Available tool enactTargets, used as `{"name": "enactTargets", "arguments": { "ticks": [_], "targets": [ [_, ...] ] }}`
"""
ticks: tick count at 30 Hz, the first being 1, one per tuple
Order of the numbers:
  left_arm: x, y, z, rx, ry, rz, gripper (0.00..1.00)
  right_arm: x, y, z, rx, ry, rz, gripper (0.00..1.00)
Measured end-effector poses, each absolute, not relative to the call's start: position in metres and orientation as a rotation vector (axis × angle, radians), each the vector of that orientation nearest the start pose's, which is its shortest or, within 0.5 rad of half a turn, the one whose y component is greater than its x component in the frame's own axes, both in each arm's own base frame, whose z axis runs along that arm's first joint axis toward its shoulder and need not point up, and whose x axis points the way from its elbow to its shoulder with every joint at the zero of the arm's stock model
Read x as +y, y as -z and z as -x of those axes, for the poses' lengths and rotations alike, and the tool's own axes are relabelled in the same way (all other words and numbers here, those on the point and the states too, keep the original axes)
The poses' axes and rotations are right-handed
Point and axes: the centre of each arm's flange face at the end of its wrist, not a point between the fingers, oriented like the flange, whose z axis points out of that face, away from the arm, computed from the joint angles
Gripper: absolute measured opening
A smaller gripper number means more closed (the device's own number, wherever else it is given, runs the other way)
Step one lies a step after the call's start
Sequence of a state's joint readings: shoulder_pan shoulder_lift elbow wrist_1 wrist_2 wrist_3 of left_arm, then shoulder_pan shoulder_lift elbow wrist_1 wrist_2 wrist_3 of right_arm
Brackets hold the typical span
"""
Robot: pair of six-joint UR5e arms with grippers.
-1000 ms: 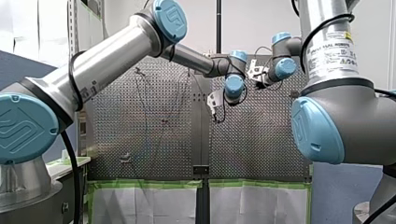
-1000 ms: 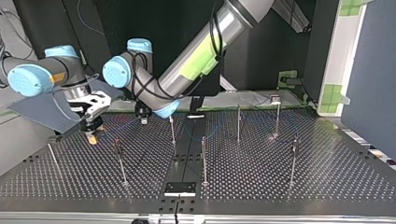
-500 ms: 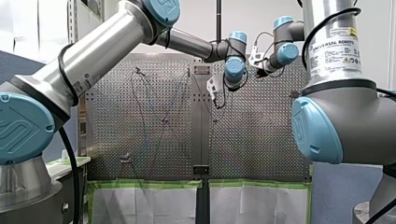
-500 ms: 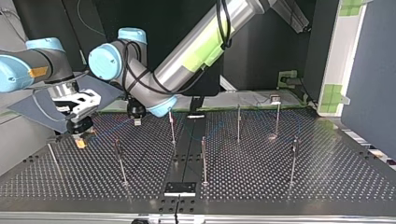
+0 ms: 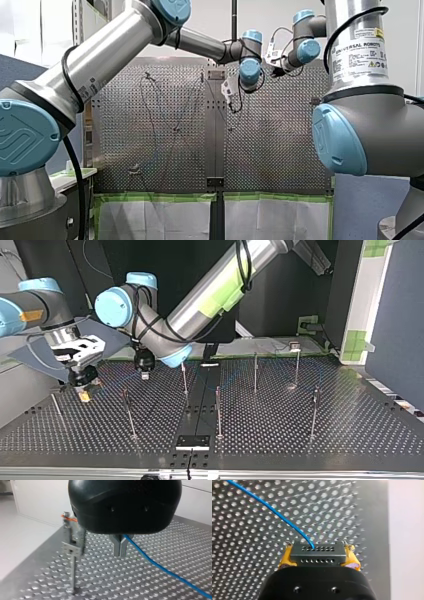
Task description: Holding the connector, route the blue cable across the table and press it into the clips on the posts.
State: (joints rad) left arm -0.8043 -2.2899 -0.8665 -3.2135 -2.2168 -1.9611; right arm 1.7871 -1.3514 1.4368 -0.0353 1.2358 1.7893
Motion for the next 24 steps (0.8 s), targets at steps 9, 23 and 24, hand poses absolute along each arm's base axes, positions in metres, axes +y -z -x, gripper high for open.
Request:
{"name": "enactTargets", "arguments": {
  "ticks": [9, 23, 24],
  "targets": [
    [-0.579, -0.386, -0.479, 1.589, 0.415, 0.17, 0.0, -0.521, -0.452, -0.284, -1.132, -1.738, -1.578, 0.0],
    [-0.549, -0.39, -0.535, 1.539, 0.463, 0.15, 0.0, -0.537, -0.427, -0.284, -1.167, -1.721, -1.6, 0.0],
    [-0.548, -0.39, -0.538, 1.536, 0.469, 0.146, 0.0, -0.538, -0.426, -0.283, -1.167, -1.721, -1.601, 0.0]
  ]
}}
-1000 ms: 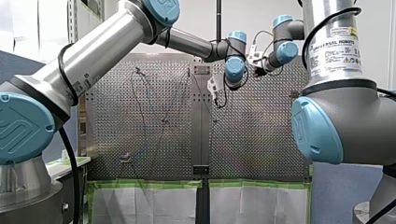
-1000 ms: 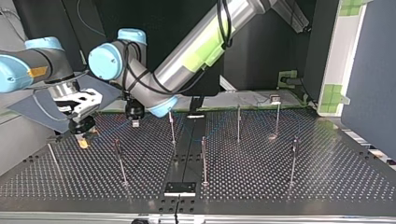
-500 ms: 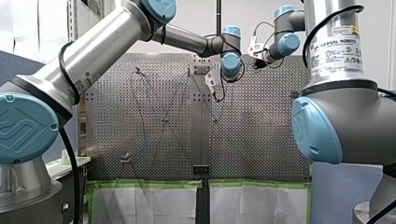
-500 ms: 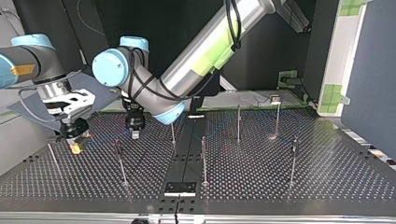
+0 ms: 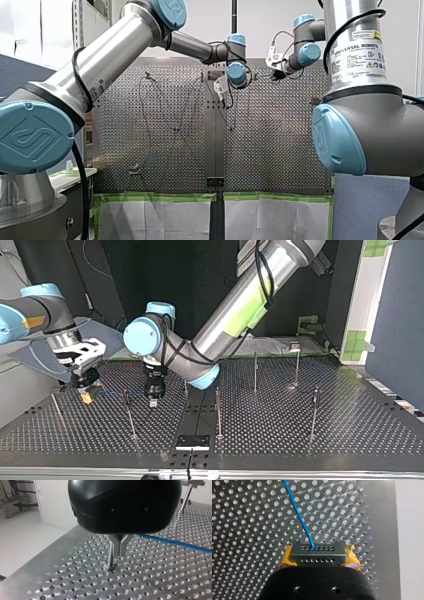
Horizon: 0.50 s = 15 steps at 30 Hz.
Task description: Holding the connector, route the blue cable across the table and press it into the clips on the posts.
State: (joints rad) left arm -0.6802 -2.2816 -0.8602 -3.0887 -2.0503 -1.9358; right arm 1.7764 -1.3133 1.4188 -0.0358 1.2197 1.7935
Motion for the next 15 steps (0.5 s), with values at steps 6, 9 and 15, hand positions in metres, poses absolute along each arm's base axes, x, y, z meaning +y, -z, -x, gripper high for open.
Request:
{"name": "enactTargets", "arguments": {
  "ticks": [6, 9, 15],
  "targets": [
    [-0.548, -0.38, -0.549, 1.539, 0.498, 0.115, 0.0, -0.545, -0.428, -0.281, -1.161, -1.735, -1.596, 0.0],
    [-0.554, -0.371, -0.548, 1.554, 0.516, 0.086, 0.0, -0.549, -0.436, -0.28, -1.149, -1.75, -1.584, 0.0],
    [-0.561, -0.364, -0.54, 1.581, 0.526, 0.053, 0.46, -0.552, -0.441, -0.28, -1.144, -1.759, -1.576, 0.0]
  ]
}}
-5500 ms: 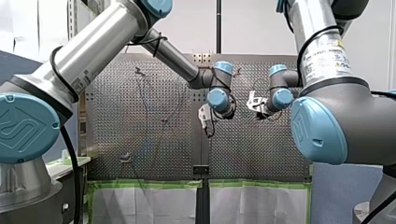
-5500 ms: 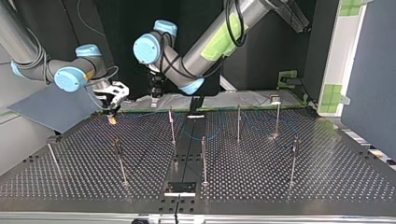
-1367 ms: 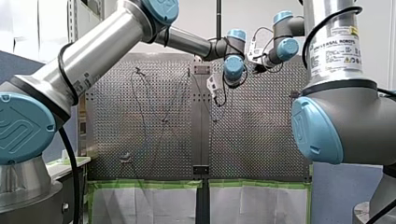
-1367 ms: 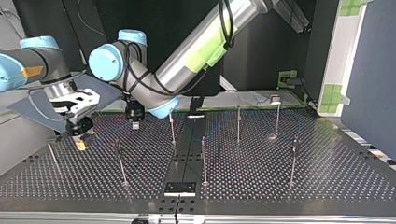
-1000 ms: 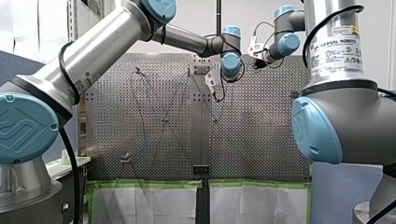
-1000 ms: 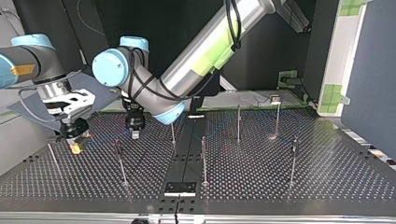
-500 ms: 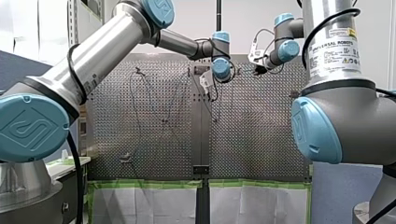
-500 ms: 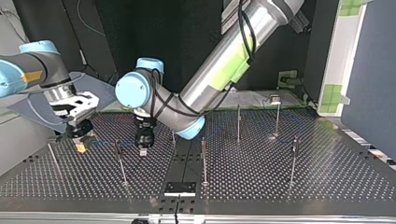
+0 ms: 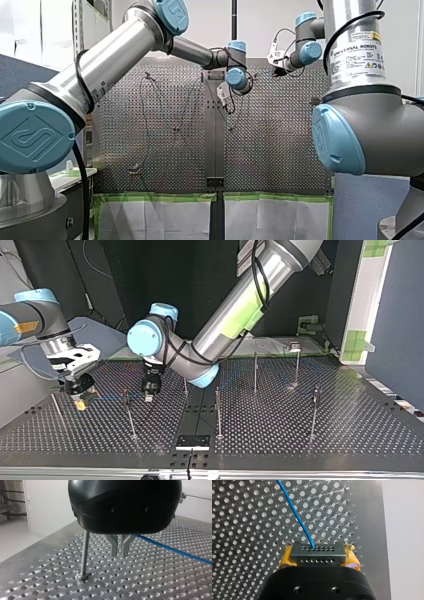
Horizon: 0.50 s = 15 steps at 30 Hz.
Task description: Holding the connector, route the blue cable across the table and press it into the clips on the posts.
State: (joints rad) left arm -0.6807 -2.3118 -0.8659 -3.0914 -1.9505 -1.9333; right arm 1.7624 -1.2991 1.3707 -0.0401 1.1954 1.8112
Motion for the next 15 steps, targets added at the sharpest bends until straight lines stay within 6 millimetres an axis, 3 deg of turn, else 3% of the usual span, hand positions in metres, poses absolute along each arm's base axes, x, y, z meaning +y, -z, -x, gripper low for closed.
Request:
{"name": "enactTargets", "arguments": {
  "ticks": [2, 3, 5, 15],
  "targets": [
    [-0.562, -0.363, -0.537, 1.591, 0.519, 0.052, 0.75, -0.552, -0.441, -0.28, -1.144, -1.76, -1.576, 0.0],
    [-0.562, -0.362, -0.536, 1.6, 0.512, 0.053, 0.75, -0.552, -0.441, -0.28, -1.145, -1.759, -1.576, 0.0],
    [-0.561, -0.36, -0.533, 1.612, 0.5, 0.054, 1.0, -0.552, -0.441, -0.28, -1.145, -1.759, -1.577, 0.0],
    [-0.558, -0.355, -0.516, 1.683, 0.416, 0.075, 1.0, -0.552, -0.44, -0.28, -1.147, -1.759, -1.578, 0.0]
  ]
}}
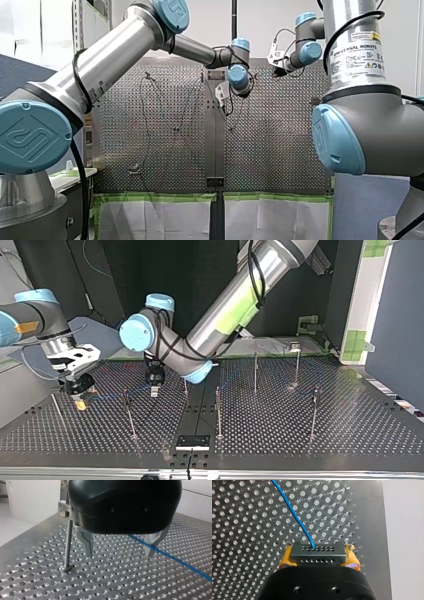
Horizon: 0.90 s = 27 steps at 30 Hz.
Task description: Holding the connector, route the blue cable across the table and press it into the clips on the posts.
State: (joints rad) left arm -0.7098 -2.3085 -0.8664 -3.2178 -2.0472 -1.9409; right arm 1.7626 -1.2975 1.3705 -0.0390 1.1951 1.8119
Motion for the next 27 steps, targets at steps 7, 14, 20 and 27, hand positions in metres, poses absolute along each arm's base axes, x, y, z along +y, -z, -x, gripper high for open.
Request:
{"name": "enactTargets", "arguments": {
  "ticks": [7, 14, 20, 27],
  "targets": [
    [-0.561, -0.359, -0.493, 1.732, 0.39, 0.057, 1.0, -0.551, -0.439, -0.282, -1.146, -1.76, -1.583, 0.0],
    [-0.56, -0.375, -0.473, 1.714, 0.424, 0.048, 1.0, -0.549, -0.438, -0.285, -1.144, -1.764, -1.592, 0.0],
    [-0.557, -0.395, -0.454, 1.666, 0.459, 0.04, 1.0, -0.548, -0.438, -0.287, -1.144, -1.766, -1.597, 0.0],
    [-0.548, -0.415, -0.441, 1.611, 0.485, 0.04, 1.0, -0.548, -0.438, -0.287, -1.144, -1.766, -1.598, 0.0]
  ]
}}
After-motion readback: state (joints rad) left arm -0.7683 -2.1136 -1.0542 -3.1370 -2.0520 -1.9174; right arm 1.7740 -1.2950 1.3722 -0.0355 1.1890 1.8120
